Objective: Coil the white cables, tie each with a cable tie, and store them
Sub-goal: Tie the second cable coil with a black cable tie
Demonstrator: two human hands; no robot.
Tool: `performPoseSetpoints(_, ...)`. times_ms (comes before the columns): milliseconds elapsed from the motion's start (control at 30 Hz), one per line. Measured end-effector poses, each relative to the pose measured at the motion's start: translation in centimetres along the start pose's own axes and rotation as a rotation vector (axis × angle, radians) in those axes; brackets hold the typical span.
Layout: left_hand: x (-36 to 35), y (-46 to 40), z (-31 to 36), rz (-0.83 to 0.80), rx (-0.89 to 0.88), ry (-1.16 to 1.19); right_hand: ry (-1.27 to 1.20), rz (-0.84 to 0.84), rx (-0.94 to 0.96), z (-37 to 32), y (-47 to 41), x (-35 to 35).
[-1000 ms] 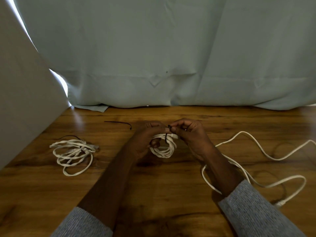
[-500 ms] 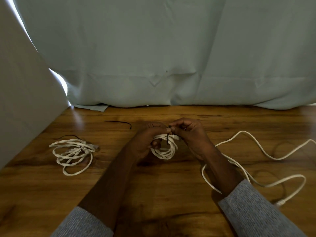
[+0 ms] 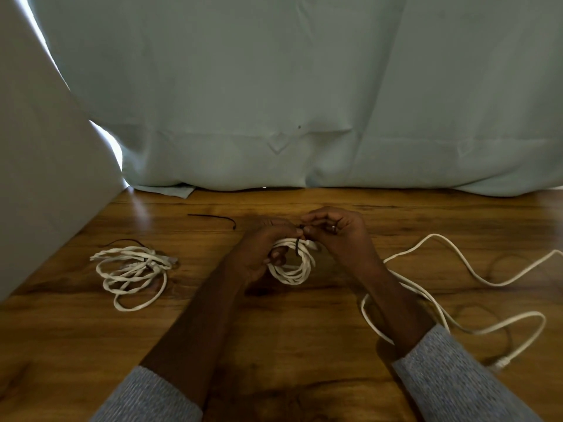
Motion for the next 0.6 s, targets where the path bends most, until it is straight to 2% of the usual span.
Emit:
performPoseSetpoints(100,0.0,0.2,0.2,0.012,0.005,-0.032,0.065,0.001,0.045,-0.5,0.0,0.0)
performPoseSetpoints(300,-0.8,0.6,1.1,0.025,-0.078,-0.240,0.184,-0.011,0.061,0.0,-0.3,0.4)
performPoseSetpoints(467,-0.9,0.4,1.4,0.103,-0.153,-0.316,0.486,0.140,0.276,-1.3,0.0,0.4)
performPoseSetpoints(600,-0.9,0.5,1.5,0.141,-0.180,-0.292,0.490,0.213,0.326,-2.0,0.2,0.3)
Point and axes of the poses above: each hand's wrist, its own y-axis away from the middle knuckle, its own x-axis out of the back of the hand, z = x × y, the point moved 6 cm from there along -y, towards the middle knuckle, and after that the axes turned 14 degrees about y, right-handed, at the moved point
